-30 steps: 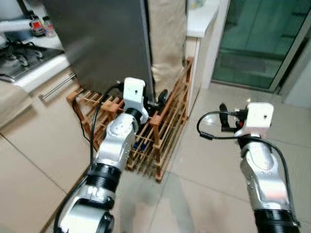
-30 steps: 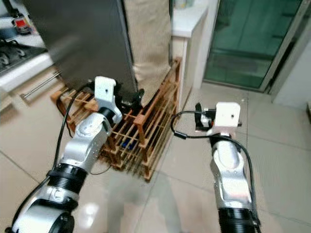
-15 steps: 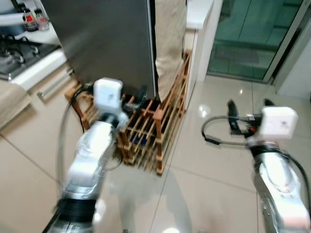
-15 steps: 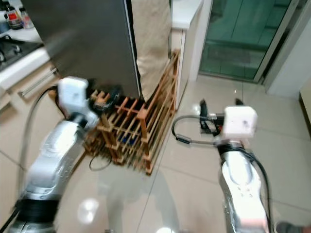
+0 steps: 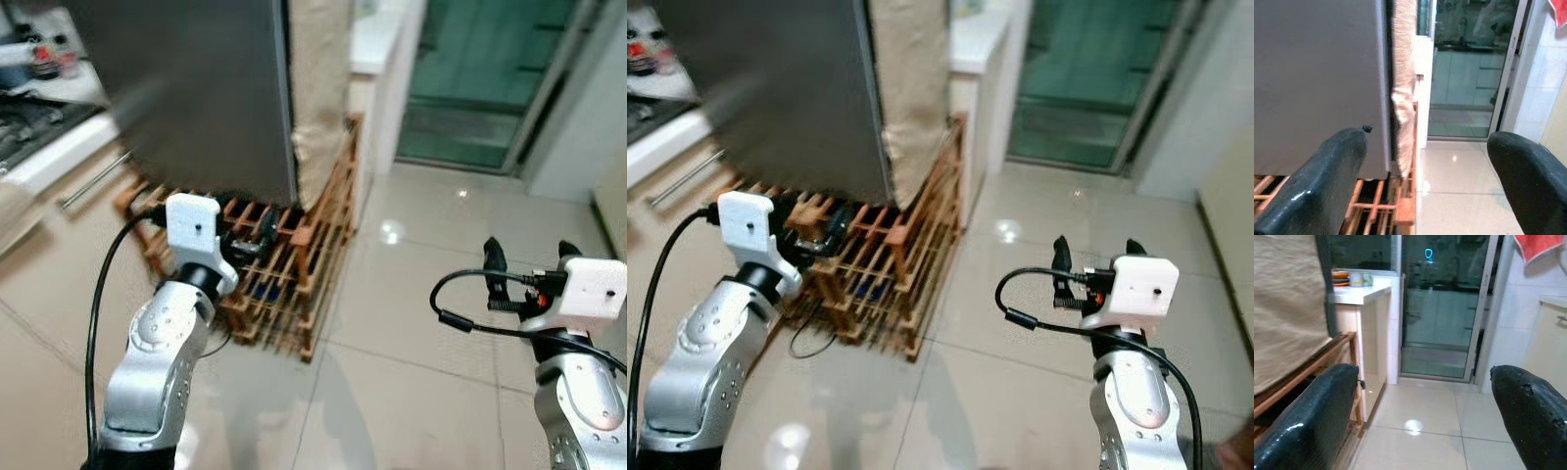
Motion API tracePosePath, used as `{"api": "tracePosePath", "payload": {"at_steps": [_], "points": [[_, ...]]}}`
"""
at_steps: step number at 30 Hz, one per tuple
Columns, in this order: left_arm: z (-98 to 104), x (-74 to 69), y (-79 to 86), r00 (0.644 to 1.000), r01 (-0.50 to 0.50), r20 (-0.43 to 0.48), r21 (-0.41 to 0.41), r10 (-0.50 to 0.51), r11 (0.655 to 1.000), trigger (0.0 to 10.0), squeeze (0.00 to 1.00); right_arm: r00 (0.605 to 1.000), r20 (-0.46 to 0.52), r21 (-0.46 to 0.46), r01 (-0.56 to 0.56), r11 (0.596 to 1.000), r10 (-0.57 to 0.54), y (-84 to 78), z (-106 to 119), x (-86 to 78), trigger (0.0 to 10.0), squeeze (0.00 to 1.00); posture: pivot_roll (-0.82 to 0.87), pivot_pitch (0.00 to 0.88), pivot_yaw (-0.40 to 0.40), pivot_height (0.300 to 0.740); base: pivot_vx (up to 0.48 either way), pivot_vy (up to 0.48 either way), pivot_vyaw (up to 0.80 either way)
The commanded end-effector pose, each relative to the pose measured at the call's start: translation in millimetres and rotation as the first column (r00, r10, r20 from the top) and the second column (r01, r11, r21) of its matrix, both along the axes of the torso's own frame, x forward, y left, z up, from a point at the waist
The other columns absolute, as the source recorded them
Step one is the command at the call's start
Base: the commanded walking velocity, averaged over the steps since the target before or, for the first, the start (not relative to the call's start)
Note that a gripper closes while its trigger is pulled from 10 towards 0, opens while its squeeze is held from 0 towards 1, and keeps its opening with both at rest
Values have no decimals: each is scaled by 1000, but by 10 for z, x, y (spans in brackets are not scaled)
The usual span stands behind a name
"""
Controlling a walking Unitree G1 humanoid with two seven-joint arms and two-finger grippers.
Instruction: Restocking fridge
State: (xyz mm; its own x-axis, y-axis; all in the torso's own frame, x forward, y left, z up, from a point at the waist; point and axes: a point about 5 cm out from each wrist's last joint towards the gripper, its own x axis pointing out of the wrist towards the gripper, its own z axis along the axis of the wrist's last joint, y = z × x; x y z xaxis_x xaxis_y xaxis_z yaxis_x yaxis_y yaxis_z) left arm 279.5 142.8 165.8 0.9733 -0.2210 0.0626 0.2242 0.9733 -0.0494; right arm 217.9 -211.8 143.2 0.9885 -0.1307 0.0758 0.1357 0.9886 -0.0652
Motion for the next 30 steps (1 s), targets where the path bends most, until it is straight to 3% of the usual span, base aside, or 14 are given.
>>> {"api": "tracePosePath", "payload": {"at_steps": [1, 8, 20, 24, 30], "points": [[26, 78, -2, 1000, -23, -9, 12, 23, 1000, 10000, 0, 1000, 5, 4, -19, 1000, 19, 45, 12, 59, 10000, 353, -98, 0, 61, 740, 480, 0, 0], [46, 184, -52, 999, -38, -22, 23, 39, 999, 10000, 0, 999, 37, 59, -21, 998, 19, 2, 87, 131, 10000, 345, -106, 0, 72, 740, 480, 0, 0], [62, 162, -139, 1000, 4, -11, -3, -4, 1000, 10000, 0, 996, 42, 42, -76, 996, 75, 119, 102, 180, 10000, 345, -108, 0, 71, 740, 480, 0, 0], [65, 180, -97, 999, -50, -15, -5, 50, 999, 10000, 0, 996, 35, 35, -87, 996, 85, 120, 97, 197, 10000, 345, -105, 0, 62, 740, 0, 0, 0], [117, 201, -44, 996, -88, -8, -76, 88, 993, 10000, 0, 993, 32, 32, -112, 993, 111, 148, 101, 223, 10000, 345, -104, 0, 57, 740, 0, 0, 0]]}}
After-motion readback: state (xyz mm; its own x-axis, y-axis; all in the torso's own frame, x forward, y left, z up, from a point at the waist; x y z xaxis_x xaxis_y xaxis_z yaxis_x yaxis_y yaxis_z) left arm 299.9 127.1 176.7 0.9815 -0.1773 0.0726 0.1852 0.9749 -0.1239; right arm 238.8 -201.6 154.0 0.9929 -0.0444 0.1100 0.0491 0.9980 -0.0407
